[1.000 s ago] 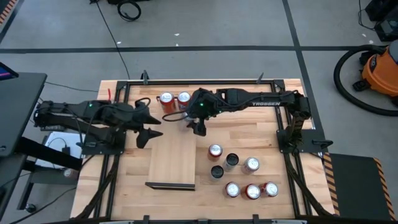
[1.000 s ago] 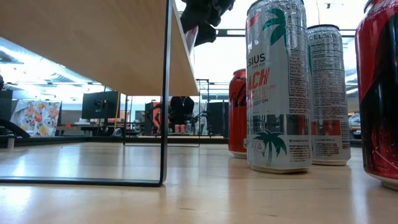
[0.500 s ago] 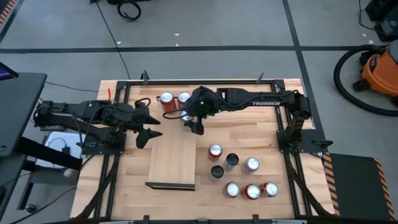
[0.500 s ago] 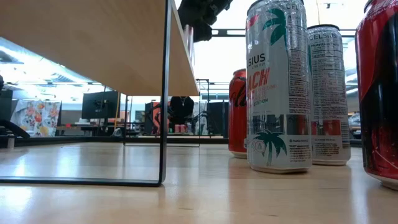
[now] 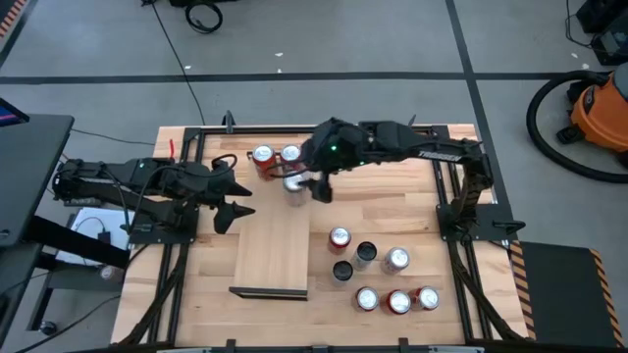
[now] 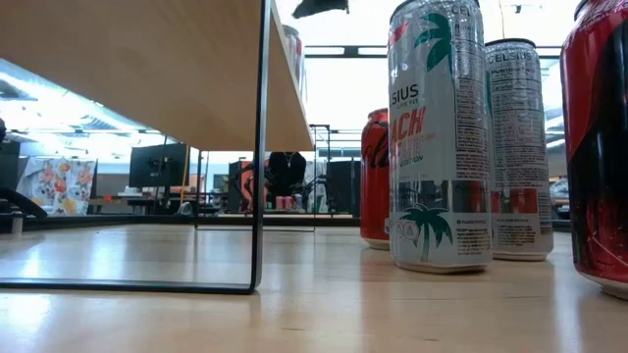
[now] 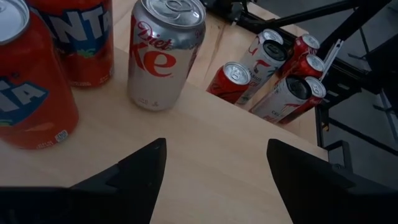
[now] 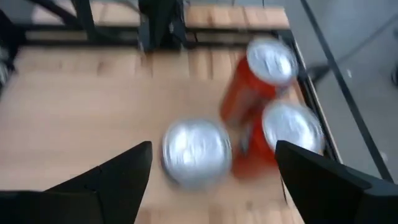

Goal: Pick and place cans onto a shelf
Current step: Put the top red-silver soda can on the shelf

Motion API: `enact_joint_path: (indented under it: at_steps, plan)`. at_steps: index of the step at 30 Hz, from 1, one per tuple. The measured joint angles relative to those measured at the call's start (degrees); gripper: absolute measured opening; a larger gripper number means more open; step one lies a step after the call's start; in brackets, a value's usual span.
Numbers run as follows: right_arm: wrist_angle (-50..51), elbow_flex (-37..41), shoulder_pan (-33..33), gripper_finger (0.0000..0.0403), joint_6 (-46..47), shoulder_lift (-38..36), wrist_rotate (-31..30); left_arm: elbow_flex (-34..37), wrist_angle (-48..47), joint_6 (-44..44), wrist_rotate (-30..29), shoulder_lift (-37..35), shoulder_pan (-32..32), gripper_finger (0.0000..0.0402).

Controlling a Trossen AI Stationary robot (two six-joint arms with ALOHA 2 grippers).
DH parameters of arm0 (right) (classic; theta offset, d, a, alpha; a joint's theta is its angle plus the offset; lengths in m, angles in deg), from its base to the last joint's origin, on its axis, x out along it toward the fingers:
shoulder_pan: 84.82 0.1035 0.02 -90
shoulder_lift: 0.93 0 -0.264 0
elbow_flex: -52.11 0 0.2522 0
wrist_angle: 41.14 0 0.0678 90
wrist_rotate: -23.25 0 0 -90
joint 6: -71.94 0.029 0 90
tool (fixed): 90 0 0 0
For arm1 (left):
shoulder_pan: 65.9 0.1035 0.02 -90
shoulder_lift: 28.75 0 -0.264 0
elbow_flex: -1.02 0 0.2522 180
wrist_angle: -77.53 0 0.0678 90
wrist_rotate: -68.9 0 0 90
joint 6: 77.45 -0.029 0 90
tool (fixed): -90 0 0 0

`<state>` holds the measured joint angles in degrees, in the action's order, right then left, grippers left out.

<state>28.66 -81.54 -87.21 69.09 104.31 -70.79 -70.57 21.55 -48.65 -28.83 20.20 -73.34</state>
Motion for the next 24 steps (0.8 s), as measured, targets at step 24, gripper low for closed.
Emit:
enact_joint_path:
  at_steps: [24]
  plan:
    - [-8.6, 19.1, 2.4, 0.0268, 9.4, 0.5, -3.5, 0.0, 0.8, -5.7, -4.2, 0.0, 0.0, 0.0288]
